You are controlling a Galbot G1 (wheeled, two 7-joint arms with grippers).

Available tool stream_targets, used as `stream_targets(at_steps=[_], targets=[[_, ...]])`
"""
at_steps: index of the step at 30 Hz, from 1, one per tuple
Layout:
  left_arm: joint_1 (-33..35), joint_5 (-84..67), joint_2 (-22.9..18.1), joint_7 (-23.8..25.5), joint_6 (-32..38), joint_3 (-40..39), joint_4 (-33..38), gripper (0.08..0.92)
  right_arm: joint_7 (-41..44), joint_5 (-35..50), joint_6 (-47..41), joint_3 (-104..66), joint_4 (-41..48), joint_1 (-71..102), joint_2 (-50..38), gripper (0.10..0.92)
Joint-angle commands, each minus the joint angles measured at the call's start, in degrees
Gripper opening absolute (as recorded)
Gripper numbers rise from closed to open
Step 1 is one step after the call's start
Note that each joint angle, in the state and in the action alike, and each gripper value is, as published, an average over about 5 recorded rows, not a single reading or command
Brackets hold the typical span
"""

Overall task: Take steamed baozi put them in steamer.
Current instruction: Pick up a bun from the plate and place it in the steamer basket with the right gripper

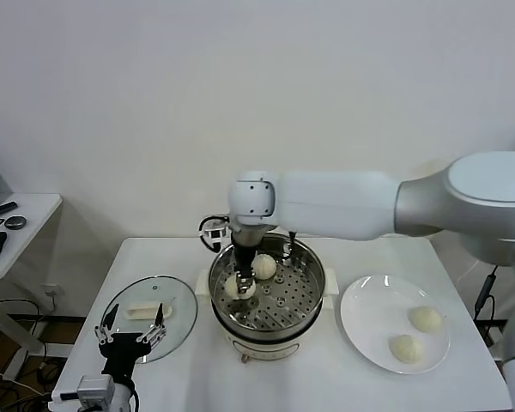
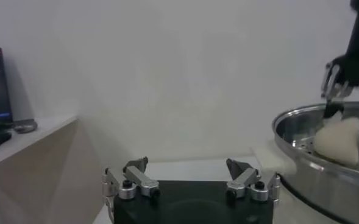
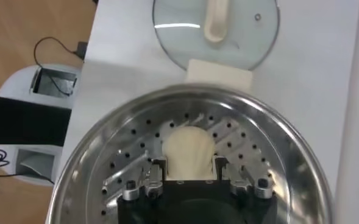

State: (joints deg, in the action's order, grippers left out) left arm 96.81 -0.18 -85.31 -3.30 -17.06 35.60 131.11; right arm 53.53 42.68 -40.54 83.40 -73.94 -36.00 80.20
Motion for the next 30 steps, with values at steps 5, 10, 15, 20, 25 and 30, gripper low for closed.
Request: stream_targets(at_steps=[5,10,15,20,25,30], targets=[[-0.7,-1.3,0.1,-0.1,-0.2,0.3,-0.4,0.823,-3.0,-1.7,-1.2,0.5,2.6,2.9,4.2,0.492],[-1.1,-1.3,0.1,-0.1,-0.2,0.5,-0.7,0.823,-3.4,-2.1,-1.2,0.8,2.1,3.0,3.7,0.516],[-1.1,-1.3,-0.2,0.0,-0.3,0.4,-0.7,0.823,-4.7,-2.2,-1.2,0.1,1.4,2.8,2.7,0.582],[-1.7,-1.3,-0.6,0.2,-0.4,0.2,-0.9,0.823,-4.2,-1.9,-1.2,-0.9,-2.0,0.5,-0.9,0.727],[-2.7,-1.3,-1.1,0.8,-0.9,-0.1,-1.6,0.823,-2.4,-1.5,-1.1,-3.2,-8.4,-4.3,-7.6,0.815],[-2.9,-1.3,-0.9,1.2,-1.1,0.2,-2.1,0.823,-0.1,-1.7,0.5,-5.6,-15.2,-10.1,-19.2,0.822]])
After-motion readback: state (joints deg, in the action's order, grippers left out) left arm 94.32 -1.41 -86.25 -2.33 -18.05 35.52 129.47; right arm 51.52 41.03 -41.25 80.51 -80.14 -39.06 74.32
